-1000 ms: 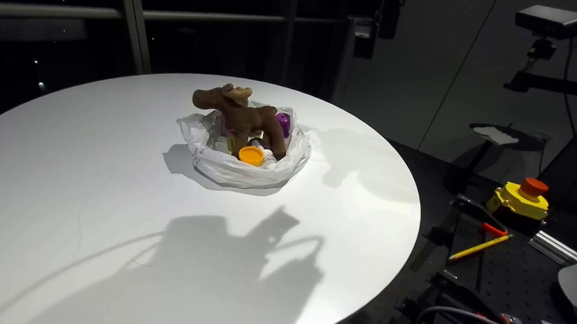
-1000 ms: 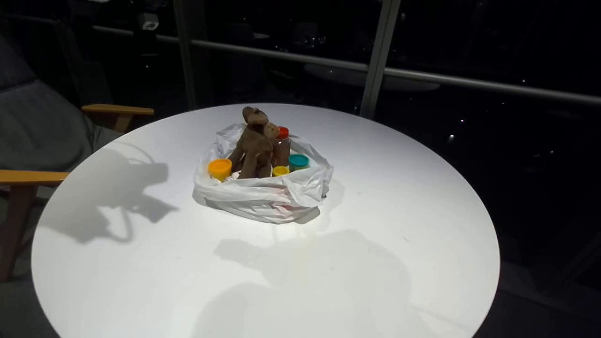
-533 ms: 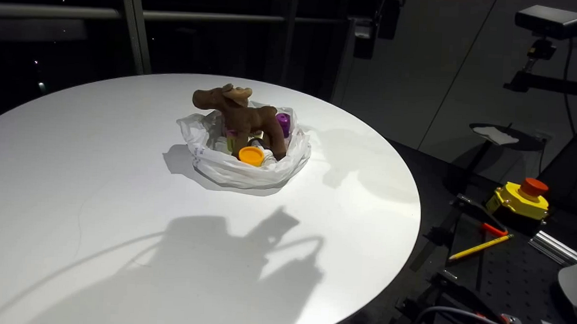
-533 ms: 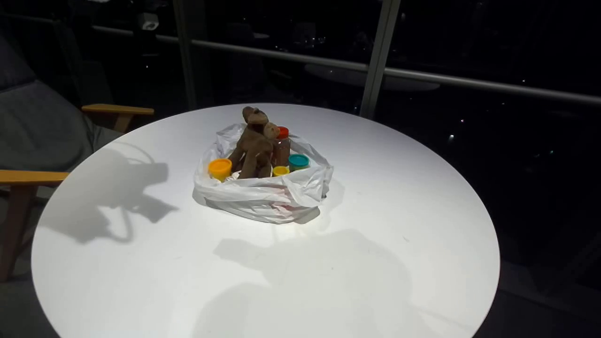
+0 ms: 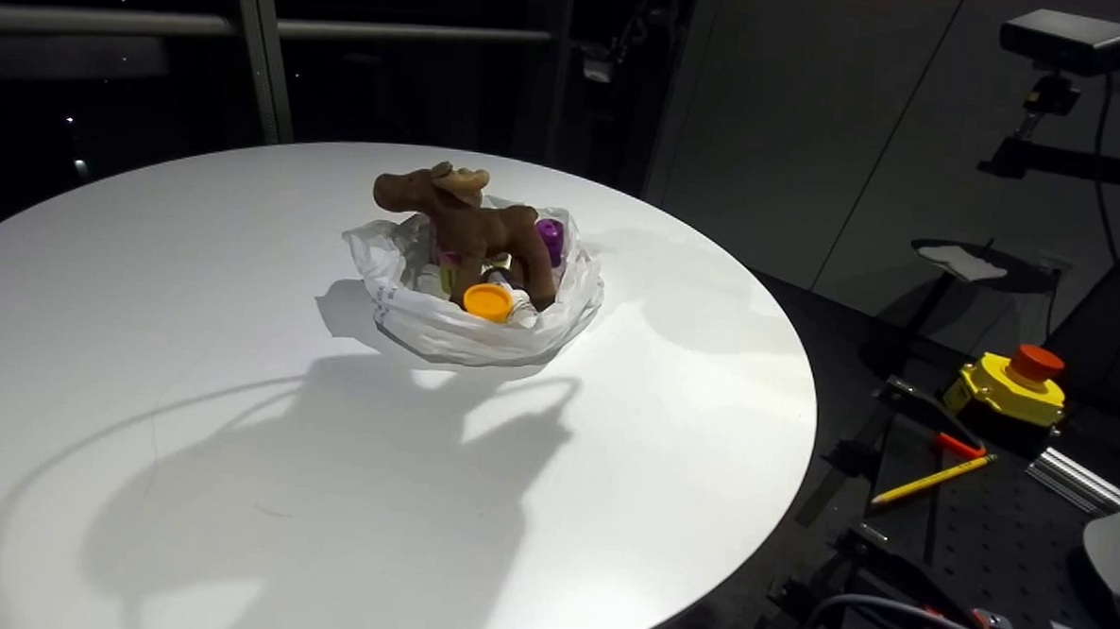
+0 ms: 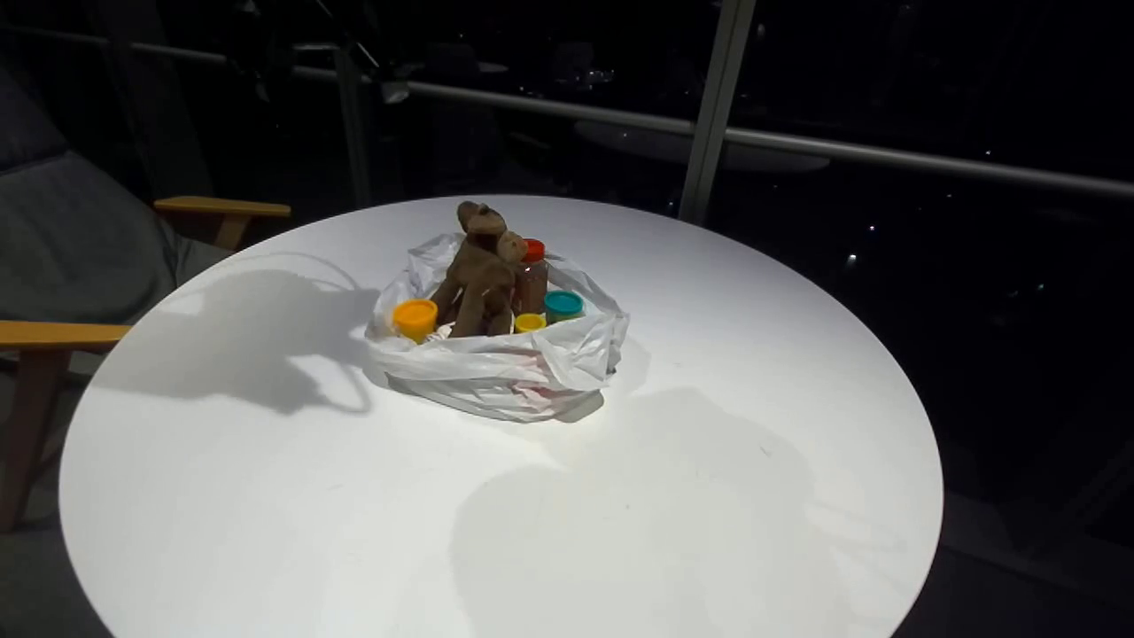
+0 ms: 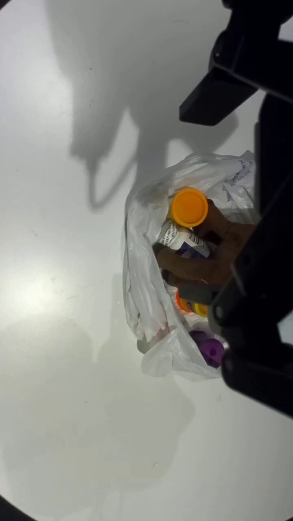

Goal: Remove the things from the plastic bag and put them on the table

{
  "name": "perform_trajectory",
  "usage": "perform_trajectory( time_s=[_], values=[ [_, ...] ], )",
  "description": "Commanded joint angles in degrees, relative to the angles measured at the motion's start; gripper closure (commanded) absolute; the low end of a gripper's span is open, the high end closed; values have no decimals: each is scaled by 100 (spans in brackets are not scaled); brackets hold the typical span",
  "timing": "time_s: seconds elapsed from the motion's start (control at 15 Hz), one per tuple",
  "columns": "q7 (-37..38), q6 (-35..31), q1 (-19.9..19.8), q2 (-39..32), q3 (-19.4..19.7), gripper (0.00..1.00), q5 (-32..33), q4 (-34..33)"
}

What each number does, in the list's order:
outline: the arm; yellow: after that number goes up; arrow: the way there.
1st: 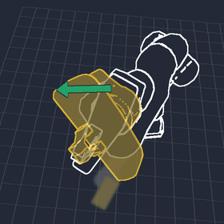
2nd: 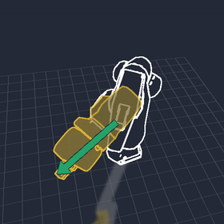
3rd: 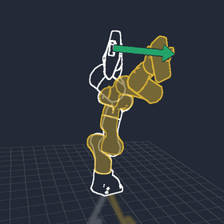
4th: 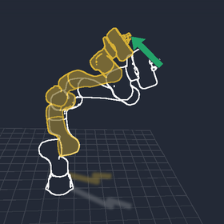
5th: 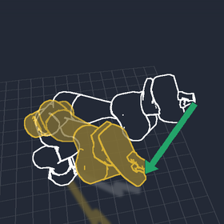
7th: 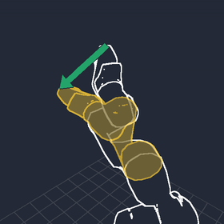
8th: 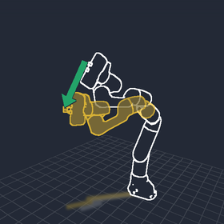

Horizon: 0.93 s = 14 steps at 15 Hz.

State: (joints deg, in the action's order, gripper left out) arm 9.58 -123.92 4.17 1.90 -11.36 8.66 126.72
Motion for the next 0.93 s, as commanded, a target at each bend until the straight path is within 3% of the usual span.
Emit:
perform_trajectory(
  time_s=[0.0,0.33,0.87],
  values=[
    [-714,-382,49,-1136,267,0,-307,-871],
    [-1177,-685,48,-2392,411,0,-459,-1676],
    [-591,-1240,373,-3462,977,0,241,-2579]
  ],
)
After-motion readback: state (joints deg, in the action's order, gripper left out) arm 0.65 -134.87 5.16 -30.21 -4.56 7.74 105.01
